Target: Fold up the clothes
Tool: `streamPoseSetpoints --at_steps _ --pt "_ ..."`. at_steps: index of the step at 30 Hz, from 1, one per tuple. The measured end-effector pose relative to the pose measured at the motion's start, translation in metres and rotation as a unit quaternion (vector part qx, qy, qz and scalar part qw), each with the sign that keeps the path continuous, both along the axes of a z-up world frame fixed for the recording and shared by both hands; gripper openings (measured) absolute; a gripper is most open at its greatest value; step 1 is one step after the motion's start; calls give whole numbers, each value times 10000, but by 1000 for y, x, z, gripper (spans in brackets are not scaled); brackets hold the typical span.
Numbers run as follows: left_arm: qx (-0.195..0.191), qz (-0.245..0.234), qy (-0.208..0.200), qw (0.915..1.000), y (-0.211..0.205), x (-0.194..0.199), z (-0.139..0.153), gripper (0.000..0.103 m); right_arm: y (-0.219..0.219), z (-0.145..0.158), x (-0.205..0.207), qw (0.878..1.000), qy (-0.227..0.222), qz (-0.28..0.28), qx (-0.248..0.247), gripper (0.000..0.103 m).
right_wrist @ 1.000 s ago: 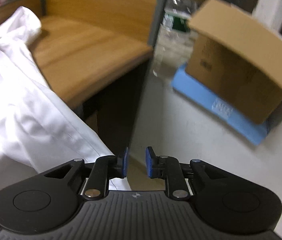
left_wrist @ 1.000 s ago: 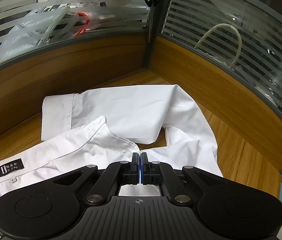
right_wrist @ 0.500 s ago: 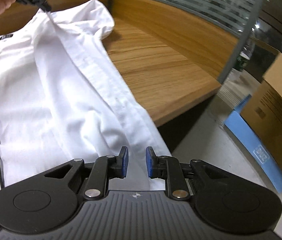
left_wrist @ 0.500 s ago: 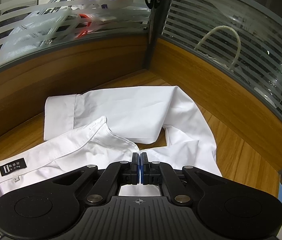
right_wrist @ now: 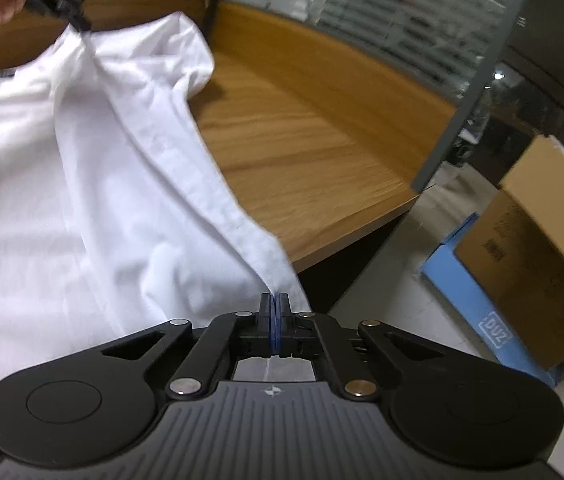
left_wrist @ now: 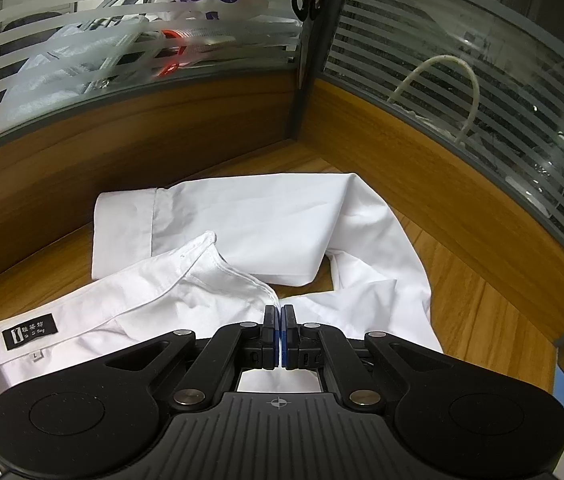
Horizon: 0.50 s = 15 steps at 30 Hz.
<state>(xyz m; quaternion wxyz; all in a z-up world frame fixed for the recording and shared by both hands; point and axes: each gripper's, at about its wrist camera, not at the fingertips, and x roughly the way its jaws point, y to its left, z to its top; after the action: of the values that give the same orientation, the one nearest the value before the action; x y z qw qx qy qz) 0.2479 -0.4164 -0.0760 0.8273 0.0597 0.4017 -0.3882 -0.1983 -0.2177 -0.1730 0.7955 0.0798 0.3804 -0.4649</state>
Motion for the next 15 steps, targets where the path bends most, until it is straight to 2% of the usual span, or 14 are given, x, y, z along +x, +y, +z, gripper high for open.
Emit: streamPoseSetpoints --at_steps 5,11,15 --pt "-64 20 109 9999 21 -1 7 3 28 30 -6 10000 52 52 33 0" --pt "4 140 394 9991 60 2 14 3 78 68 -8 9980 -229 123 575 0" --pt "49 157 601 9981 82 9 8 3 111 78 -4 9958 -312 326 796 0"
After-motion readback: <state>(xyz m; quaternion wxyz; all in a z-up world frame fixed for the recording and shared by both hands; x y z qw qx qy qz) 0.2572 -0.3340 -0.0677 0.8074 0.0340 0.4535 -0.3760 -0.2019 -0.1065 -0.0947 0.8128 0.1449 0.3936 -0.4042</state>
